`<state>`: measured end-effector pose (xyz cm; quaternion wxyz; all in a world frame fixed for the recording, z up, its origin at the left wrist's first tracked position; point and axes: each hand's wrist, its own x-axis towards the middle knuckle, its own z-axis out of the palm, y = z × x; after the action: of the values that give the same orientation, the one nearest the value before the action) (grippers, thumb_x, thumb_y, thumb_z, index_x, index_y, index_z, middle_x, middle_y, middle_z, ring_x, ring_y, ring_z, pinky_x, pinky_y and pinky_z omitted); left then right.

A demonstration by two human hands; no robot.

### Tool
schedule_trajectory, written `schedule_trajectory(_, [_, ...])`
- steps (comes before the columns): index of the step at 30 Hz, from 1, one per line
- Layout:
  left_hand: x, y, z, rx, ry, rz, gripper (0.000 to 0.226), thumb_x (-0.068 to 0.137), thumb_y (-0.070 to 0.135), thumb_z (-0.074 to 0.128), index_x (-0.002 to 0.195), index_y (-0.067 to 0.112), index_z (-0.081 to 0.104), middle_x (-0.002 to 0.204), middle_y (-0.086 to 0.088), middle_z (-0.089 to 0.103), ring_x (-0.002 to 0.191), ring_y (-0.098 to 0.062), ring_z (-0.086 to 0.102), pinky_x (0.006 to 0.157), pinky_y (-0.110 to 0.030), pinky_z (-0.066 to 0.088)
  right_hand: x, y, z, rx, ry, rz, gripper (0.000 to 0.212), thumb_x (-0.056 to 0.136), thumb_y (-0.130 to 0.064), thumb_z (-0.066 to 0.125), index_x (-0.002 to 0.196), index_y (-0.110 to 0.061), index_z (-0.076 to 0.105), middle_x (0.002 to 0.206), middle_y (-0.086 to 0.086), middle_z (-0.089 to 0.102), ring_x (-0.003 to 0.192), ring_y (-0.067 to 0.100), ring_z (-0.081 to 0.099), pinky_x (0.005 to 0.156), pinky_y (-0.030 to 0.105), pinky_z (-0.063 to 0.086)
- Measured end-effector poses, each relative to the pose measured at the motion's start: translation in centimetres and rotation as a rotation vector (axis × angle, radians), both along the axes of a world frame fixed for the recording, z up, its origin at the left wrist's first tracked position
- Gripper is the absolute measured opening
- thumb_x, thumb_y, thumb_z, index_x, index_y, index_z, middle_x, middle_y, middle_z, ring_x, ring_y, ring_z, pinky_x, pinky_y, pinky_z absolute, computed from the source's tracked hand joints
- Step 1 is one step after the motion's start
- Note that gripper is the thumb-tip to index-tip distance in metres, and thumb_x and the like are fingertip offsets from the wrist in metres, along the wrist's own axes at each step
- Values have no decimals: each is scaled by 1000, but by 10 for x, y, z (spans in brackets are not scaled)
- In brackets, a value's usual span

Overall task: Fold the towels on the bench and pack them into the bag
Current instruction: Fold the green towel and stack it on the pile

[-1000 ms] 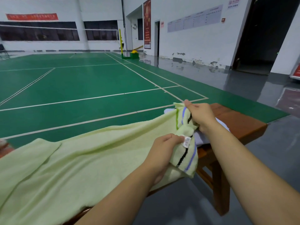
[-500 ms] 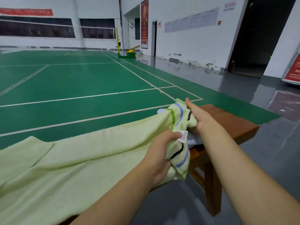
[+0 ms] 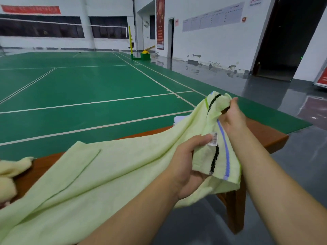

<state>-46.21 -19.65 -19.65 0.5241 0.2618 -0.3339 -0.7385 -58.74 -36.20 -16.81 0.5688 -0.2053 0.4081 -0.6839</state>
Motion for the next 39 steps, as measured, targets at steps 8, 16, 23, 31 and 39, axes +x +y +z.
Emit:
schedule_trajectory(8, [67, 21, 1, -16, -94, 146, 31, 80, 17, 62, 106, 4, 74, 98, -12, 73, 85, -23, 70, 76, -30, 59, 69, 38, 21, -102, 226, 202, 40, 99, -52, 55, 100, -14, 67, 98, 6, 76, 85, 21, 73, 84, 46, 61])
schedule_trajectory(16, [142, 61, 0, 128, -673, 542, 17, 79, 25, 60, 83, 12, 70, 76, -7, 62, 72, -23, 56, 66, -33, 39, 166, 62, -7, -50, 503, 487, 50, 101, -52, 52, 103, -4, 67, 83, 6, 67, 65, 20, 65, 65, 30, 54])
schedule_trajectory(23, [176, 78, 2, 262, -726, 701, 11, 88, 22, 60, 85, 13, 67, 74, -8, 60, 68, -23, 56, 59, -29, 42, 224, 81, -40, -24, 792, 617, 55, 102, -55, 43, 96, -4, 64, 92, 12, 65, 87, 30, 63, 77, 34, 47])
schedule_trajectory(31, [205, 78, -11, -73, -1525, 854, 33, 94, 51, 55, 82, 21, 62, 102, 10, 55, 88, -10, 54, 76, -31, 38, 235, 82, -50, -128, 976, 546, 54, 105, -51, 38, 64, -15, 34, 60, 6, 38, 59, 22, 38, 60, 34, 30])
schedule_trajectory(39, [252, 58, -39, 73, -1733, 896, 22, 84, 50, 69, 86, 29, 64, 86, 8, 66, 82, -14, 62, 71, -33, 49, 235, 87, -54, -213, 988, 544, 54, 104, -53, 40, 65, -17, 29, 61, 4, 32, 63, 21, 34, 62, 35, 27])
